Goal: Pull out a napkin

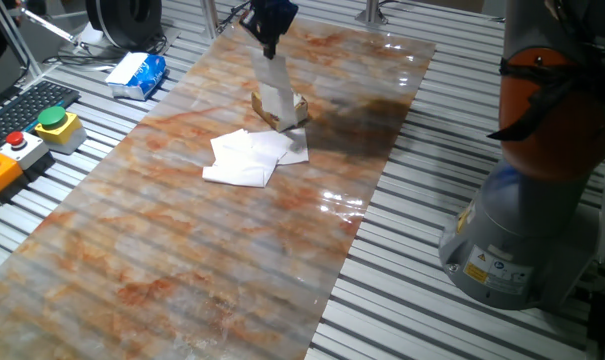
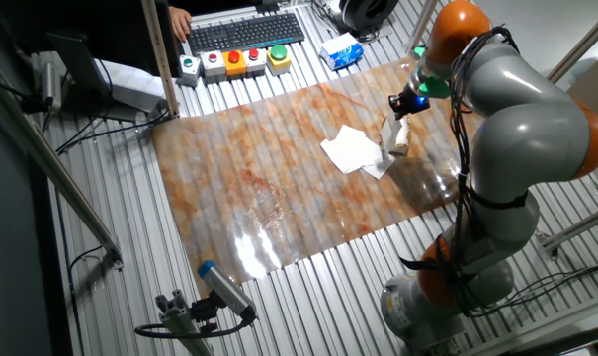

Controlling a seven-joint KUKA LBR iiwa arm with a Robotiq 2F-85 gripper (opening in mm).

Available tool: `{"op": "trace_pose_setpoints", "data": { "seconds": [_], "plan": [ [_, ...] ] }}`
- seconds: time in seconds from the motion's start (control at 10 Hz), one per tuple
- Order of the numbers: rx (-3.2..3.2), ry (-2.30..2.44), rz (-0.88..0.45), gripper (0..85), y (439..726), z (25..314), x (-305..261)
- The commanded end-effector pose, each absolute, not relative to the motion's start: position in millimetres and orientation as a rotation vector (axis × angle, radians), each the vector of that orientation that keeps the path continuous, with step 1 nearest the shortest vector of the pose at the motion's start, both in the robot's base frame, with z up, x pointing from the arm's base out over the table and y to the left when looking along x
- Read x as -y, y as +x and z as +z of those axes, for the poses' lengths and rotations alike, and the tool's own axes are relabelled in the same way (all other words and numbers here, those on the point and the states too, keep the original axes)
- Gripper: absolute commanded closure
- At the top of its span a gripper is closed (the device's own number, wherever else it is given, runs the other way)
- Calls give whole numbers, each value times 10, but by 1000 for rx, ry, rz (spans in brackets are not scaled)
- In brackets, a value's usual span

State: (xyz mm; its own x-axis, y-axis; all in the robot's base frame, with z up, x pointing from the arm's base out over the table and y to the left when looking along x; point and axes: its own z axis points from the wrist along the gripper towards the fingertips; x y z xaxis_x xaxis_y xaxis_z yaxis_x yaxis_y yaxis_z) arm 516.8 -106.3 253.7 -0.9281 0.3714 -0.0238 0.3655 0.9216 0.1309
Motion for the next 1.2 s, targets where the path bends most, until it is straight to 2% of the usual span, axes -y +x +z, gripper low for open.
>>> {"op": "trace_pose_setpoints", "data": {
  "seconds": [0.0,0.2,0.5,0.6,0.7,1.0,1.1],
  "plan": [
    [-3004,637,254,850,5120,2625,1041],
    [-2967,665,201,850,5081,2563,1000],
    [-2915,779,248,850,5149,2403,1007],
    [-2918,783,248,850,5153,2408,1015],
    [-2931,778,189,850,5145,2420,1012],
    [-2955,778,172,850,5127,2440,1004],
    [-2947,807,147,680,5118,2432,997]
  ]
}}
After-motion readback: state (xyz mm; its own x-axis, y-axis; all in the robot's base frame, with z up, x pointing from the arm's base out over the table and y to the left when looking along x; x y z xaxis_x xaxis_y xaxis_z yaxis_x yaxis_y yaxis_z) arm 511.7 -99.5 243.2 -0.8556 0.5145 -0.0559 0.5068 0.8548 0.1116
